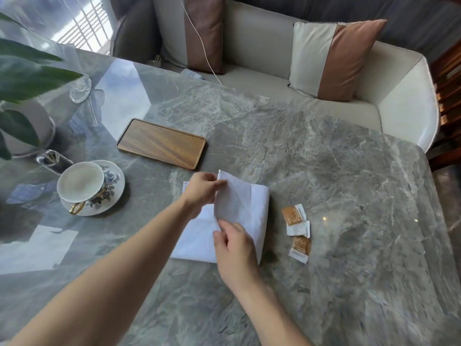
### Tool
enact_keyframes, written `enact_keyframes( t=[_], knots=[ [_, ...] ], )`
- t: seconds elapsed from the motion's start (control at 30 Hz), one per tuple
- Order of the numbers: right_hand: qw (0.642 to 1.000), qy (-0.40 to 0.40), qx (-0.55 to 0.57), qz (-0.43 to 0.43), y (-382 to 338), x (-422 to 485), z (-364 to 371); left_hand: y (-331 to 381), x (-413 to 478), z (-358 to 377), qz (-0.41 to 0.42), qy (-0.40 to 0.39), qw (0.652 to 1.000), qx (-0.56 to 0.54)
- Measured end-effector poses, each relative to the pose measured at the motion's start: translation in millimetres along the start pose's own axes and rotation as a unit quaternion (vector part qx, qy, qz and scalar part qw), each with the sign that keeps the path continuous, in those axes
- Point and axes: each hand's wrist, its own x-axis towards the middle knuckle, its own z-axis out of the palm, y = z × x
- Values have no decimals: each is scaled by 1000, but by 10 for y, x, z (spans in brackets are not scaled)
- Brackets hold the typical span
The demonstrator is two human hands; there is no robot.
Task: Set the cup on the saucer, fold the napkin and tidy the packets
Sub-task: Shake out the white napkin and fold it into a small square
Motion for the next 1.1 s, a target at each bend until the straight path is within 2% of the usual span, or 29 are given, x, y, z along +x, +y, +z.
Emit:
enact_keyframes(
  t=[0.2, 0.47, 0.67, 0.9, 1.1],
  knots=[
    [994, -77, -59, 48, -20, 0, 493, -105, 186, -591, -16, 15, 995, 99],
    [995, -51, -21, 87, 61, 14, 898, -233, 311, -843, 24, 64, 965, 254],
    [996, -19, -28, 85, 95, -41, 1038, -230, 354, -885, 13, 43, 963, 266],
    [996, -20, -40, 75, 61, -81, 1115, -210, 374, -969, 12, 17, 961, 277],
    [997, -18, -46, 57, 102, -43, 1214, -285, 336, -990, 67, 55, 948, 307]
  ],
)
